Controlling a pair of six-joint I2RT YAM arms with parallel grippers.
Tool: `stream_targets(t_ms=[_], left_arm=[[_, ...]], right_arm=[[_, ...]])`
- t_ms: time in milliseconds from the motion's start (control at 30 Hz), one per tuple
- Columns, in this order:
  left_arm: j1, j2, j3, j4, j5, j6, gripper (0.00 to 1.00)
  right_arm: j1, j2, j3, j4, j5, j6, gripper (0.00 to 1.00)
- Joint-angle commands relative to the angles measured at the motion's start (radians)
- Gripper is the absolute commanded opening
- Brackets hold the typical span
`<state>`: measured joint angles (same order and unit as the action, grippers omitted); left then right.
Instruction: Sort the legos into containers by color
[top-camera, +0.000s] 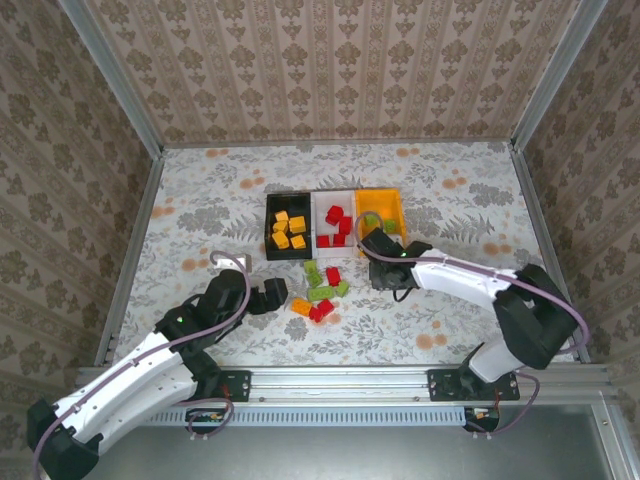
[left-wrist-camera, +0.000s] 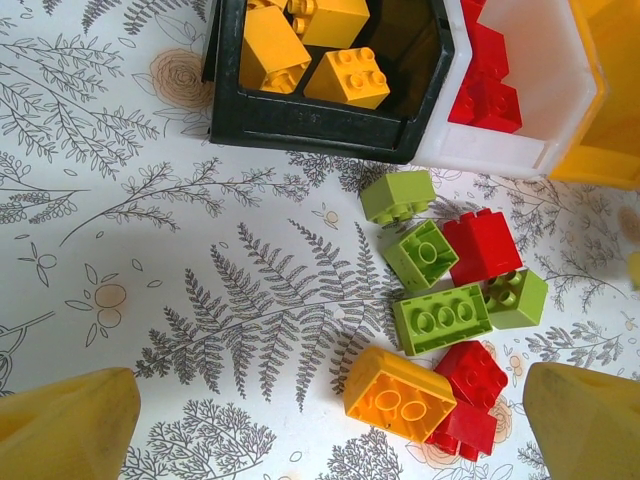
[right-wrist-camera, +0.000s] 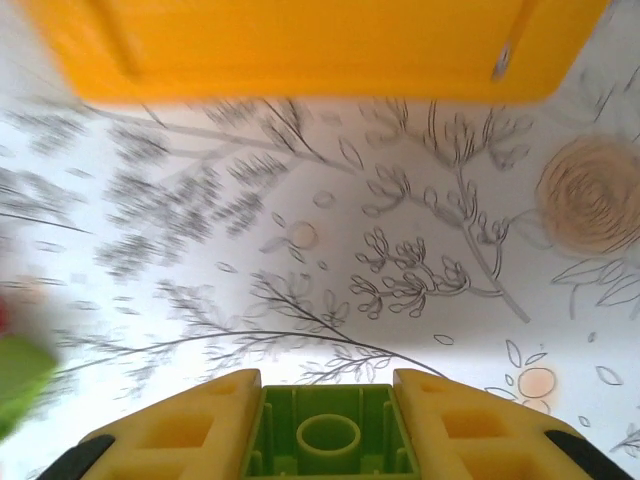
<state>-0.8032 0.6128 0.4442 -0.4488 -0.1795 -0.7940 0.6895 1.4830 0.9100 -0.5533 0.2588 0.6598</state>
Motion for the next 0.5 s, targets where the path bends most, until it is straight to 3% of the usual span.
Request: stream_targets(t_ms=[0, 133, 467], left_arm=[[0.006, -0.006, 0.011, 0.001, 0.013, 0.002, 1.0], [0.008, -0.002, 0.02, 0.002, 0.024, 0.01, 1.0], [0.011, -0.009, 0.054, -0.05, 0.026, 0.018, 1.0]], right_arm=[[-0.013, -0.065, 0.121, -0.062, 0.047, -0.058, 0.28], [-0.082, -0.002, 0.251, -0.073, 0.045, -0.091, 0.29], [-0.215, 0.332, 0.555, -0.11, 0.053, -0.131, 0.32]])
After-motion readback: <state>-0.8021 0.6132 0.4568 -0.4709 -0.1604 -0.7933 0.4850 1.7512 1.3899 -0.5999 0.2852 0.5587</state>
